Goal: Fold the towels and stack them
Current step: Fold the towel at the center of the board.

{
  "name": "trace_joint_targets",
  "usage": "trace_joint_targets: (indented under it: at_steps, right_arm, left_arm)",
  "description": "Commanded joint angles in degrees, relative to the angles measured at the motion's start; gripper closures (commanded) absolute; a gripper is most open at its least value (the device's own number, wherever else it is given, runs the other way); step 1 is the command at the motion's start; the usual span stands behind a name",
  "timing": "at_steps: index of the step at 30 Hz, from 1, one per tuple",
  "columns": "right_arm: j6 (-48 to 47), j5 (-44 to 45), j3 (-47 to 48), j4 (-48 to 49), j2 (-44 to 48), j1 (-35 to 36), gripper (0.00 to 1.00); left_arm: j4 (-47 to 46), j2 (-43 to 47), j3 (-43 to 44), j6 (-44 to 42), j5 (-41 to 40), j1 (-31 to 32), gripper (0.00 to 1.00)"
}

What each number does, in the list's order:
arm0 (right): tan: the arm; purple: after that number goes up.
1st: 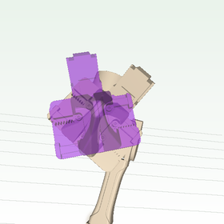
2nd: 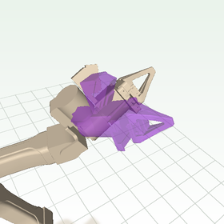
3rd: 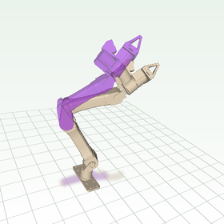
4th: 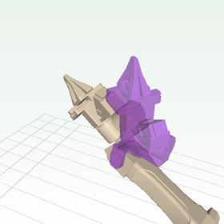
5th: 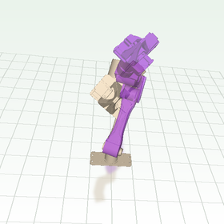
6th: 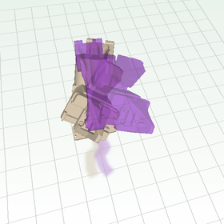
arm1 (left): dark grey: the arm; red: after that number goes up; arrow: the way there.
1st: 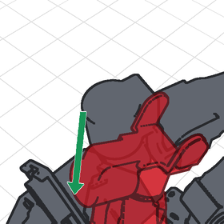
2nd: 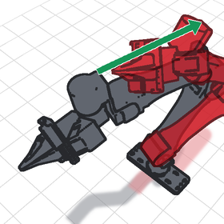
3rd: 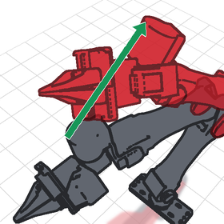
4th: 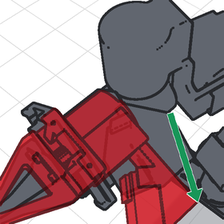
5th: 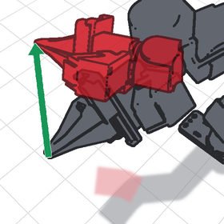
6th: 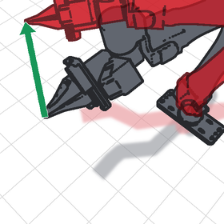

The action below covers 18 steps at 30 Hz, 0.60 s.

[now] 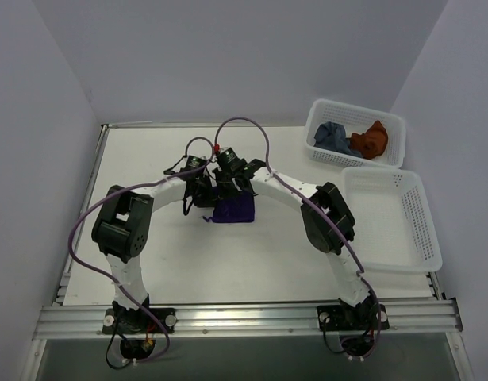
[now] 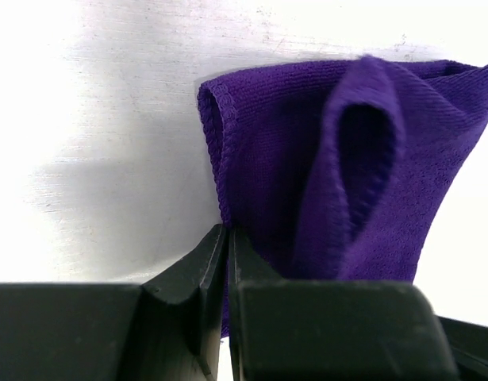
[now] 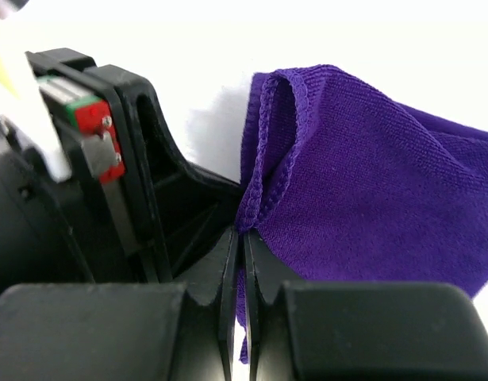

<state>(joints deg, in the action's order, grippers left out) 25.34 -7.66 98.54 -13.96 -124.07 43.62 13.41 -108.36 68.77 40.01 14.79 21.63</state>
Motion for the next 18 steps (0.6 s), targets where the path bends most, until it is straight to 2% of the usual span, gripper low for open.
trace_joint_targets:
  at_steps: [1, 3, 6, 7, 8, 9, 11, 12, 13, 17, 18]
  right_arm:
    - [1.37, -1.49, 3.14, -0.89, -2.05, 0.77, 1.0]
    - [1.46, -1.57, 4.72, -1.77, -3.45, 0.77, 1.0]
    - [1.46, -3.32, 6.4, -1.34, -5.03, 0.77, 0.9]
    - [1.46, -4.8, 6.66, -0.99, -5.21, 0.77, 0.83]
    - [1.38, -5.78, 6.92, -0.72, -5.48, 0.68, 0.8]
    - [1.2, -6.92, 7.36, 0.06, -5.65, 0.59, 0.77]
    - [-0.11, -10.78, 7.54, 1.12, -5.48, 0.16, 0.65]
    - [-0.29, -11.93, 7.37, 2.17, -4.78, -0.11, 0.61]
    - [-0.38, -12.72, 7.02, 2.87, -4.34, -0.28, 0.51]
    - [-2.75, -13.96, 5.79, 4.81, -0.83, -1.86, 0.34]
    - [-4.06, -14.13, 5.52, 5.25, 0.66, -2.74, 0.21]
  left_arm:
    - [2.5, 2.53, -0.13, 0.68, -0.9, -0.79, 0.98]
    - [3.02, 3.06, 0.74, 0.51, -0.99, -1.15, 0.98]
    - [6.36, 4.55, 2.33, 0.33, -3.0, -2.2, 0.95]
    - [7.76, 5.25, 2.33, 0.25, -3.7, -2.46, 0.9]
    - [8.47, 6.91, 2.16, 0.16, -5.54, -2.9, 0.79]
    - [8.91, 7.71, 1.46, 0.07, -6.08, -3.17, 0.73]
    - [9.7, 10.25, 0.49, -0.37, -7.39, -4.3, 0.64]
    - [10.4, 10.88, 0.22, -0.46, -7.58, -4.83, 0.62]
    - [11.98, 11.41, 0.22, -0.81, -7.75, -5.36, 0.61]
    - [14.27, 15.53, -0.83, -1.16, -9.77, -6.51, 0.46]
    - [14.54, 16.24, -1.18, -1.34, -10.04, -6.51, 0.34]
